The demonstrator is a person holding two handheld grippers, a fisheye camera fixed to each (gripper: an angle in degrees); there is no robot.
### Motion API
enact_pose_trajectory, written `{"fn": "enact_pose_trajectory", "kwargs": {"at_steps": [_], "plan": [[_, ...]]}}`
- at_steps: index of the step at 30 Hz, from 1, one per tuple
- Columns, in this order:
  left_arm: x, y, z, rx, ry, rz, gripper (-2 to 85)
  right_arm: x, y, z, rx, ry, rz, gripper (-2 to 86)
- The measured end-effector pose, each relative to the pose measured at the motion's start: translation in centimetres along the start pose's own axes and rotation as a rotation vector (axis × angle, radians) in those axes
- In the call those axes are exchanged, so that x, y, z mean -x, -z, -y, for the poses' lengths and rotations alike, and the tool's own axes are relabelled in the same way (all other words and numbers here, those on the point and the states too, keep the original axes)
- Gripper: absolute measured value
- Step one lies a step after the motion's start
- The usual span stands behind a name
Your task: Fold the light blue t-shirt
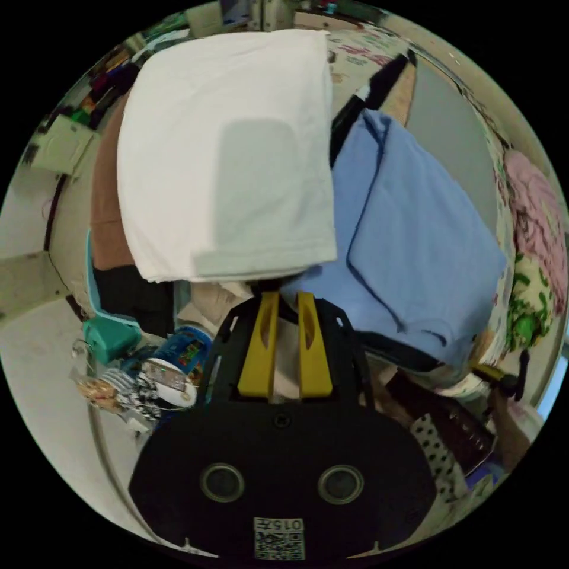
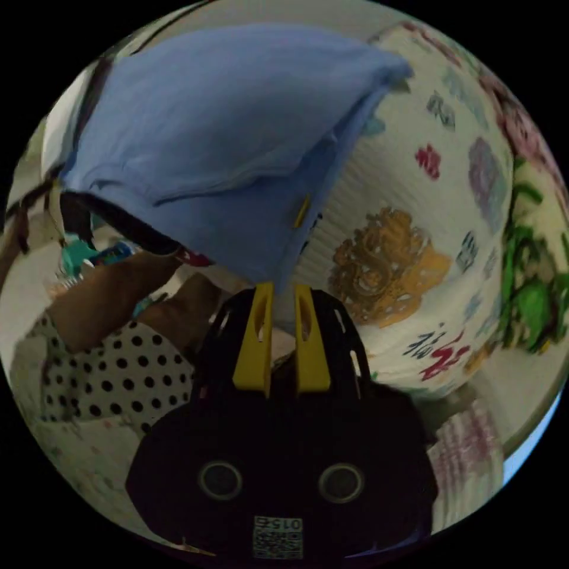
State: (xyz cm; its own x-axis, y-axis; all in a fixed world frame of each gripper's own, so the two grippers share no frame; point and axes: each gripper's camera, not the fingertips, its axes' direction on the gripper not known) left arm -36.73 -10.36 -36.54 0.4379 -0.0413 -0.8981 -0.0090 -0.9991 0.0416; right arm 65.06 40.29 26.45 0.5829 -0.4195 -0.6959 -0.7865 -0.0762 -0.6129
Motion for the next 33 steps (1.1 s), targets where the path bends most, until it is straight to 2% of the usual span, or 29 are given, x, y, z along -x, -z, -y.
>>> {"fn": "enact_pose_trajectory", "kwargs": {"at_steps": [2,3,5,7,10,14,16,18,20,23,26,29,31,33], "plan": [[-2.5,2.6,-0.3,-0.049,-0.167,0.117,6.1,3.5,1.7,-0.5,-0.099,0.182,-0.117,7.8],[-4.9,4.3,-0.4,-0.099,-0.325,0.139,6.7,5.7,2.5,-0.4,-0.165,0.298,-0.178,8.4],[-9.1,5.8,-0.4,-0.142,-0.607,0.098,7.8,8.6,3.0,0.3,-0.238,0.464,-0.238,8.9],[-14.9,5.0,0.0,-0.095,-1.016,0.067,9.7,11.2,2.2,1.7,-0.251,0.612,-0.308,9.6],[-19.1,2.2,0.8,-0.034,-1.348,0.128,10.7,13.3,-1.0,4.0,-0.203,0.762,-0.406,10.2],[-19.4,-2.2,2.1,0.056,-1.509,0.215,10.5,13.6,-3.8,5.8,-0.143,0.823,-0.425,9.1],[-18.6,-4.3,1.8,0.089,-1.586,0.271,7.7,13.9,-3.9,5.9,-0.139,0.848,-0.418,7.2],[-17.8,-5.1,2.1,0.067,-1.558,0.312,2.9,13.6,-3.7,6.5,-0.133,0.793,-0.413,2.9],[-16.9,-4.8,3.4,0.087,-1.483,0.257,1.9,12.7,-2.7,7.0,-0.111,0.729,-0.338,1.2],[-14.9,-2.3,6.6,0.131,-1.351,0.107,1.0,9.9,1.1,8.3,-0.102,0.623,-0.147,0.1],[-12.4,3.3,12.0,0.045,-1.207,-0.055,0.8,5.1,8.0,10.9,-0.2,0.495,-0.064,-0.2],[-10.6,10.3,20.8,-0.182,-1.072,-0.128,1.1,-1.6,16.4,16.8,-0.399,0.26,-0.072,0.3],[-9.7,15.2,28.5,-0.464,-0.84,-0.196,2.0,-5.6,21.1,21.0,-0.556,0.048,-0.071,1.4],[-8.4,17.6,32.3,-0.642,-0.604,-0.333,3.8,-9.2,25.5,23.9,-0.733,-0.229,-0.007,3.9]]}}
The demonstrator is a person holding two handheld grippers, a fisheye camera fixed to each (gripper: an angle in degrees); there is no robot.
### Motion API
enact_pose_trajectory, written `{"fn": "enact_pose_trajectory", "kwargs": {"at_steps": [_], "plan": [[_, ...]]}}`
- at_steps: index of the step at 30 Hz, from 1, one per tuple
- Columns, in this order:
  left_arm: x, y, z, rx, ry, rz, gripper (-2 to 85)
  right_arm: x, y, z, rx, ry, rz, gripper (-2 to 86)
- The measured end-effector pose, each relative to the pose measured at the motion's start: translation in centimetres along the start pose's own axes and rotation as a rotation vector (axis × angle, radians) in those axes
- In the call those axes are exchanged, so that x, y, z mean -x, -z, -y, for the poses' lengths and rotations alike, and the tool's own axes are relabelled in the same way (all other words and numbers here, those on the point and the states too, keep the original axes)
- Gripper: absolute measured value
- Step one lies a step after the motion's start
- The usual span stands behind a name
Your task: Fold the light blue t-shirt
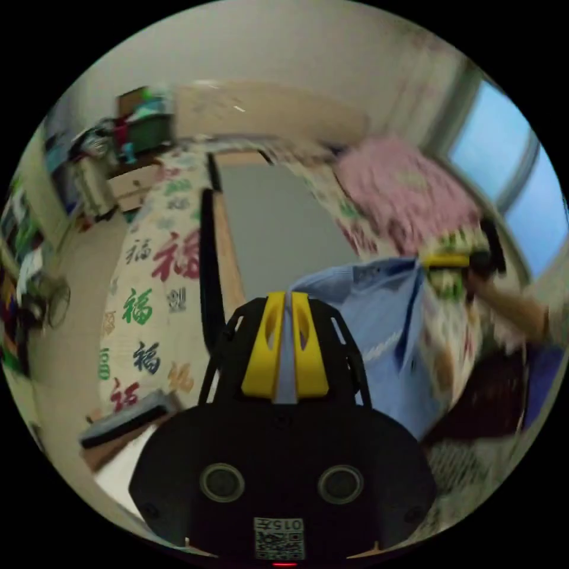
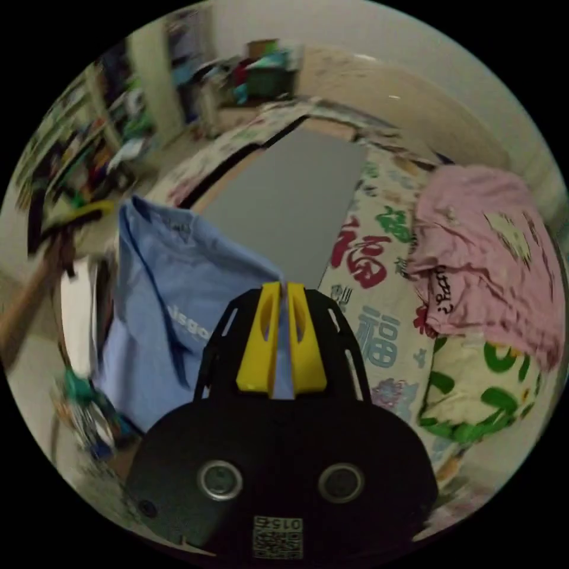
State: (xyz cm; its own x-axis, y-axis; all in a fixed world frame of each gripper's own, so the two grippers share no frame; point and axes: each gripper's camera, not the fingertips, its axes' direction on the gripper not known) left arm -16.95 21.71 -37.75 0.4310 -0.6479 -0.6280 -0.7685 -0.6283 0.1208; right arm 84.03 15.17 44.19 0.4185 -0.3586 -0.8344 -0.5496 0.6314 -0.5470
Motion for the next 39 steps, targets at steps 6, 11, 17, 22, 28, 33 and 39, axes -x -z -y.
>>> {"fn": "enact_pose_trajectory", "kwargs": {"at_steps": [6,11,17,22,28,33,39], "plan": [[-1.1,-0.4,-6.1,-0.109,0.108,0.054,6.8,1.6,-4.1,-6.5,0.139,0.102,0.186,9.5],[-6.0,-4.5,-20.6,0.168,0.062,-0.028,7.2,0.5,-10.1,-17.6,0.474,0.096,0.167,12.1],[-13.4,-7.8,-31.3,0.398,0.002,-0.148,9.3,-4.2,-11.5,-22.3,0.599,-0.027,0.199,10.9],[-18.3,-10.3,-32.8,0.433,-0.101,-0.263,10.6,-7.9,-11.9,-22.3,0.623,-0.132,0.361,6.0],[-20.9,-10.6,-33.3,0.407,-0.124,-0.317,13.4,-11.6,-8.3,-20.7,0.558,-0.333,0.743,2.1],[-18.8,-8.8,-34.0,0.308,0.066,-0.299,14.1,-9.0,-6.2,-19.0,0.434,-0.458,1.037,1.1],[-15.4,-5.8,-36.4,0.214,0.154,-0.196,9.1,-4.9,-5.8,-18.3,0.364,-0.452,1.171,1.5]]}}
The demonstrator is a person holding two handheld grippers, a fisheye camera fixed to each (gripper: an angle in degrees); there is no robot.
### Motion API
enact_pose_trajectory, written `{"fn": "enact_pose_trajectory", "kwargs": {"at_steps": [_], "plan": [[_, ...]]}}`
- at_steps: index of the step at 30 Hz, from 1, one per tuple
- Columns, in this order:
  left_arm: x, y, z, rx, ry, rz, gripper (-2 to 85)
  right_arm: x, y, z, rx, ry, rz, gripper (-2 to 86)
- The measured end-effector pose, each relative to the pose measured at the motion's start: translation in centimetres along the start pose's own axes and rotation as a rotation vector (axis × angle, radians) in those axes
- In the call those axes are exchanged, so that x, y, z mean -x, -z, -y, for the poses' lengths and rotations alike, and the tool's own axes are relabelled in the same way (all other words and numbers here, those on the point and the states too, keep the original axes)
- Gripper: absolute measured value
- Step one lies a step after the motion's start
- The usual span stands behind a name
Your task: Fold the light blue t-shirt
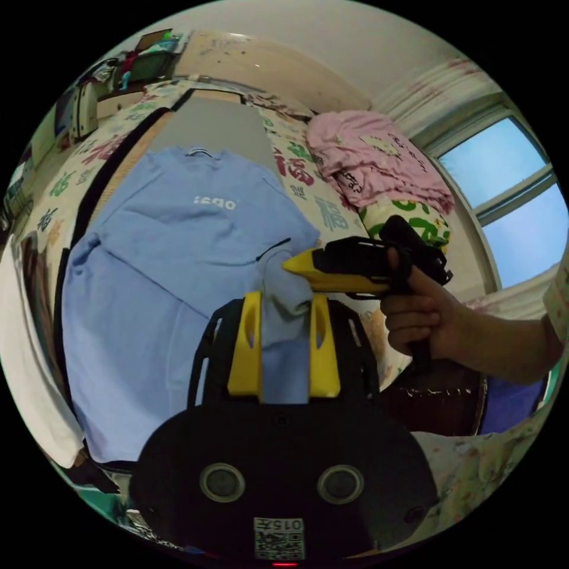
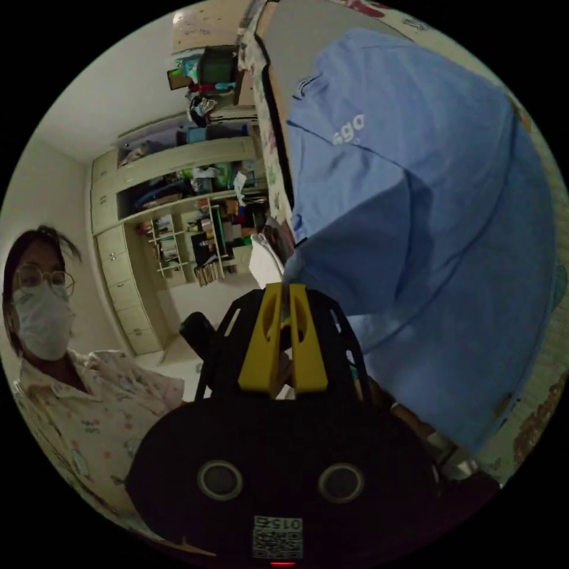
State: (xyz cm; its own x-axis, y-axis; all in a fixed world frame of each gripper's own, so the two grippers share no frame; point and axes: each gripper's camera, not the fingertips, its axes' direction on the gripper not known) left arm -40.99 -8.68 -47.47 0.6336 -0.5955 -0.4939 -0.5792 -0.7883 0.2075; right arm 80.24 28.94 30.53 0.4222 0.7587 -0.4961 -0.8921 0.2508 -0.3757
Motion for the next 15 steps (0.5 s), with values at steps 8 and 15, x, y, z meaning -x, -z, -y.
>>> {"fn": "enact_pose_trajectory", "kwargs": {"at_steps": [8,15], "plan": [[10.3,8.0,-3.9,-0.127,0.284,0.013,2.8,7.5,-10.6,-4.6,0.184,0.61,-0.713,8.3],[23.7,27.6,0.2,-0.41,0.409,0.296,4.8,4.1,-29.6,-12.3,0.699,0.967,-0.873,12.5]]}}
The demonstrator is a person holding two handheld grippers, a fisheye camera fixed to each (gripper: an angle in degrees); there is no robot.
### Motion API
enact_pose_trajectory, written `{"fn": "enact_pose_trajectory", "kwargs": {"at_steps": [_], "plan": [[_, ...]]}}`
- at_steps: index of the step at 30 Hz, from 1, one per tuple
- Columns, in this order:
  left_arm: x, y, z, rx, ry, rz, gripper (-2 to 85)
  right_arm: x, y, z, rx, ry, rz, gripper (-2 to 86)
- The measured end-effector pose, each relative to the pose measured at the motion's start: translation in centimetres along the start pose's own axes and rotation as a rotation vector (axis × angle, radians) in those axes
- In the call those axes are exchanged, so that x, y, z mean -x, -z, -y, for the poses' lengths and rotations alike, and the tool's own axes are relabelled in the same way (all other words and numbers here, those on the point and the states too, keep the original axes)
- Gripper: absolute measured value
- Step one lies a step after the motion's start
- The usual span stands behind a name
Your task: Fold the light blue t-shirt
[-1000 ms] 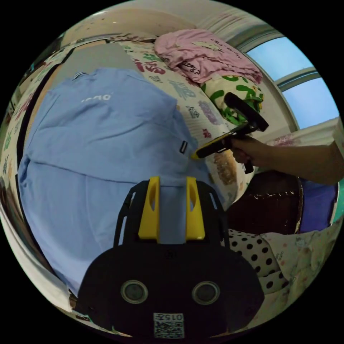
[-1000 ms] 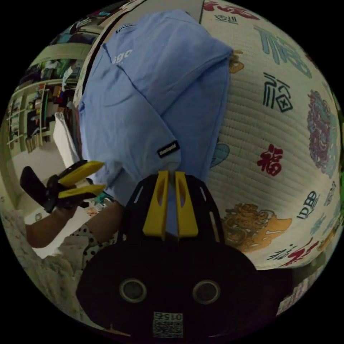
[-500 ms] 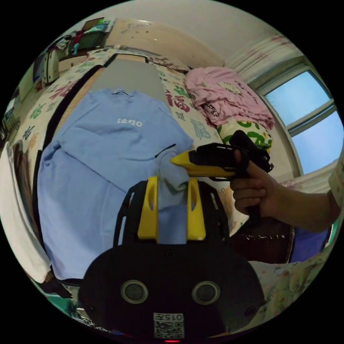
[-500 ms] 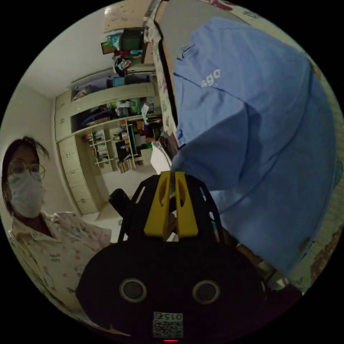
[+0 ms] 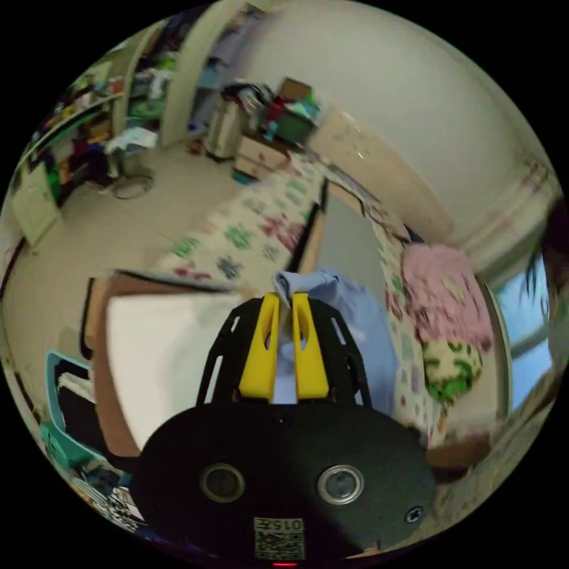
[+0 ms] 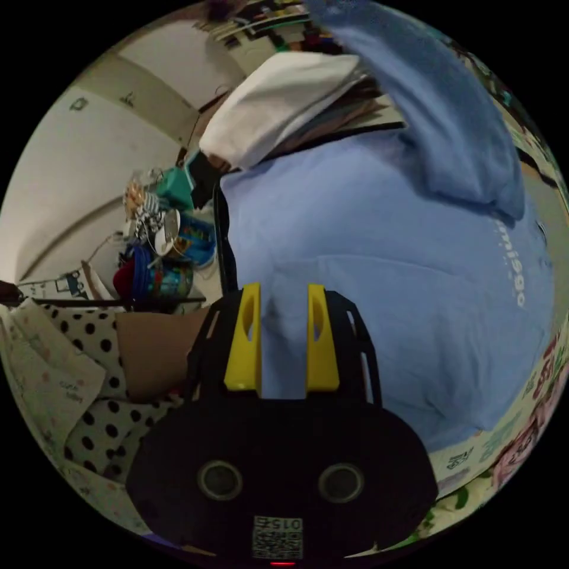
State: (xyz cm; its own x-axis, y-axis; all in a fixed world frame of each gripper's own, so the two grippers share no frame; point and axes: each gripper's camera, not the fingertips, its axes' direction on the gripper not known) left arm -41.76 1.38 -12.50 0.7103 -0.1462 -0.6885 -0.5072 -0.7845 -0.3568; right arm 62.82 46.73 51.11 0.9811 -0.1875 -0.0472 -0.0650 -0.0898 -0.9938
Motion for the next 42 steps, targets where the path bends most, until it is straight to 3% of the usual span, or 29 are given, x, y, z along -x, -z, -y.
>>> {"fn": "enact_pose_trajectory", "kwargs": {"at_steps": [1,4,8,13,17,19,22,24,26,29,33,39,42], "plan": [[1.7,2.1,2.5,-0.1,0.018,0.08,6.6,0.4,-1.0,0.5,0.031,0.005,-0.008,12.6],[2.2,4.8,5.3,-0.158,0.01,0.363,8.8,2.2,-4.1,1.9,0.084,0.019,-0.141,9.8],[-2.6,5.0,1.0,-0.164,-0.137,0.349,8.6,2.6,-4.6,2.6,0.098,0.017,-0.175,6.1],[-9.5,-1.8,-11.2,0.122,-0.247,0.222,8.0,-1.9,-0.8,0.9,0.011,-0.195,0.049,1.4],[-12.0,-6.5,-18.4,0.378,-0.203,0.117,7.5,-9.9,8.3,-7.6,-0.185,-0.547,0.126,0.9],[-13.6,-8.0,-21.7,0.484,-0.218,0.079,6.7,-13.4,13.3,-13.7,-0.228,-0.699,-0.004,1.0],[-14.6,-8.8,-23.6,0.563,-0.215,0.064,7.7,-18.6,22.6,-25.8,-0.276,-1.022,-0.357,1.7],[-14.8,-9.1,-23.9,0.596,-0.213,0.085,8.3,-19.4,29.5,-34.0,-0.409,-1.268,-0.632,3.8],[-14.7,-9.3,-23.9,0.611,-0.207,0.122,8.8,-18.6,32.3,-38.0,-0.499,-1.426,-0.715,6.8],[-14.5,-9.6,-23.5,0.626,-0.176,0.181,9.7,-16.8,30.1,-40.1,-0.552,-1.458,-0.58,9.8],[-14.0,-9.6,-23.4,0.64,-0.061,0.228,10.5,-16.2,16.3,-36.9,-0.308,-1.391,-0.115,11.0],[-13.8,-9.1,-24.4,0.631,0.093,0.33,12.6,-13.9,1.6,-29.3,0.008,-1.202,0.141,13.0],[-13.1,-10.1,-24.6,0.637,0.179,0.317,11.9,-14.6,-1.1,-29.3,0.059,-1.242,0.193,11.7]]}}
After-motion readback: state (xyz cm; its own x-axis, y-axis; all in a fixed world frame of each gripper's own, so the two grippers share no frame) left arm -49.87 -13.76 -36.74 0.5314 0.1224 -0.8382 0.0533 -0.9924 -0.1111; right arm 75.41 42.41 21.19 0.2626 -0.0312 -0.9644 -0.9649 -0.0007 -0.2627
